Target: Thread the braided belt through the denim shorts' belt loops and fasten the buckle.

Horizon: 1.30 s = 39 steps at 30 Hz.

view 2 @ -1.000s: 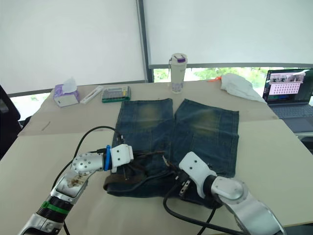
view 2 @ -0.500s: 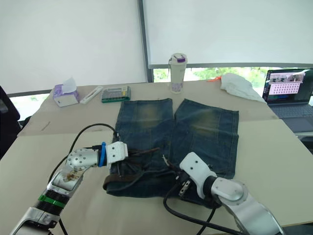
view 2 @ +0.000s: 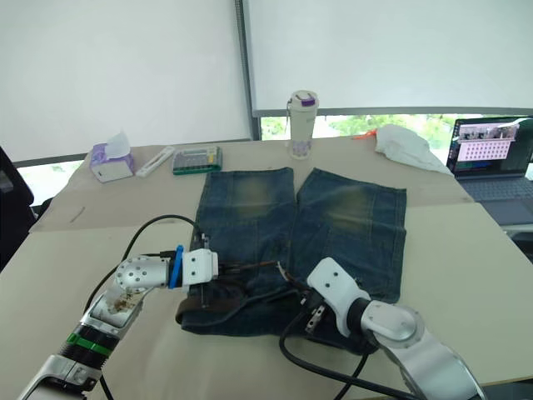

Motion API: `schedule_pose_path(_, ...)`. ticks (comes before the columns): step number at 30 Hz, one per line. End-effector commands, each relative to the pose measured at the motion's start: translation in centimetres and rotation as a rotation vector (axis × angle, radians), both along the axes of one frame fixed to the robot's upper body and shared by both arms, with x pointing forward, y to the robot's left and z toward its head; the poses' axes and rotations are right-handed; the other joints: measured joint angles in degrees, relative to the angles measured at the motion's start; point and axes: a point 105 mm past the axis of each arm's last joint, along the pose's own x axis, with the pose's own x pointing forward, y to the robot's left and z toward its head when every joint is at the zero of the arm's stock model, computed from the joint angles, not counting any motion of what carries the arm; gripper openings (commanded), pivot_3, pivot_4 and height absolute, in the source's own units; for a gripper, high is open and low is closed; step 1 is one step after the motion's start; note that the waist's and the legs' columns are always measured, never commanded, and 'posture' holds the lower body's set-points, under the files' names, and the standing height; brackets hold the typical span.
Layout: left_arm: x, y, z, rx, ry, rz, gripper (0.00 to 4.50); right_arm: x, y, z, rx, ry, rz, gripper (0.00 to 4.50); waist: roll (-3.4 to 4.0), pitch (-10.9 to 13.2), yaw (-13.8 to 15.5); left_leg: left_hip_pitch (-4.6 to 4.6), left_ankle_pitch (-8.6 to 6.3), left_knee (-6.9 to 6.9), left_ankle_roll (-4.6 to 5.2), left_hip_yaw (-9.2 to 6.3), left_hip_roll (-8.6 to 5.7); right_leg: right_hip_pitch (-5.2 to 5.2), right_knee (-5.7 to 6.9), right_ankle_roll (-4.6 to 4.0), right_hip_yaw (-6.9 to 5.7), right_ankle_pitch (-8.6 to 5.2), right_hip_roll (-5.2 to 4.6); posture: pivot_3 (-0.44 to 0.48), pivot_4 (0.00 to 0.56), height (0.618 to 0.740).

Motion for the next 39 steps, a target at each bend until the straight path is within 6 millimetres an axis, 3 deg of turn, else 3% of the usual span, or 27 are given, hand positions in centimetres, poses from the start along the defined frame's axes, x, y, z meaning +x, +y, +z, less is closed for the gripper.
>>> schedule_pose_path(1,0.0,0.0,0.5,-0.002,-0.032,-0.016,0.00,0.1,0.2,1.2,0.009,-0.056,0.017,0.08,0.00,0.00,-0.01,0.00,0.00,0.00,0.00,0.00,0.00,0.00,0.00,0.00,0.00,0.00,0.00,0.000,0.150,0.740)
schedule_pose_path(9,0.2,-1.1,0.6,-0.023,-0.040,-0.027,0.00,-0.7,0.9,0.7,-0.023,-0.046,0.078,0.08,0.00,0.00,-0.01,0.00,0.00,0.00,0.00,0.00,0.00,0.01,0.00,0.00,-0.01,0.00,0.00,0.000,0.150,0.740)
schedule_pose_path(19,0.4,-4.4,1.1,-0.055,-0.046,-0.107,0.00,-0.6,0.8,0.6,-0.031,-0.056,0.075,0.08,-0.02,0.01,0.02,-0.01,0.00,0.02,0.00,0.00,0.00,0.03,0.00,0.00,-0.01,0.00,0.01,0.000,0.150,0.740)
schedule_pose_path(26,2.4,-2.2,2.0,-0.082,-0.013,0.018,0.00,0.0,0.1,0.9,-0.011,-0.072,0.018,0.08,-0.02,0.00,-0.04,-0.01,0.00,0.02,0.00,0.01,0.00,0.01,0.02,0.00,0.00,0.00,0.02,0.000,0.150,0.740)
schedule_pose_path(29,2.7,-1.3,1.6,-0.062,-0.011,0.043,0.00,-0.7,0.2,0.4,-0.041,-0.042,0.091,0.08,-0.01,0.00,-0.02,0.00,0.00,0.02,0.00,0.01,0.00,0.00,0.01,0.00,-0.01,0.00,0.02,0.000,0.150,0.740)
schedule_pose_path(32,2.4,-1.2,1.5,-0.071,0.002,0.043,0.00,-2.5,1.1,1.0,0.022,-0.008,0.178,1.09,-0.02,0.01,0.20,-0.01,0.00,0.02,0.00,-0.01,0.00,0.02,0.00,0.00,-0.05,0.00,0.02,0.000,0.150,0.740)
schedule_pose_path(35,2.1,-0.6,1.2,-0.063,0.012,0.054,0.00,-2.3,1.0,2.6,0.088,-0.025,0.157,2.15,-0.02,0.01,-0.07,-0.01,0.00,0.02,0.00,-0.01,0.00,0.02,0.01,0.00,0.00,0.00,0.02,0.000,0.150,0.740)
schedule_pose_path(39,1.9,-0.7,1.1,-0.061,0.010,0.054,0.00,-1.4,1.1,3.7,0.095,-0.056,0.147,2.15,-0.02,0.01,0.02,0.01,0.00,0.02,0.00,-0.01,0.00,0.02,0.01,0.00,0.01,0.00,0.02,0.000,0.150,0.740)
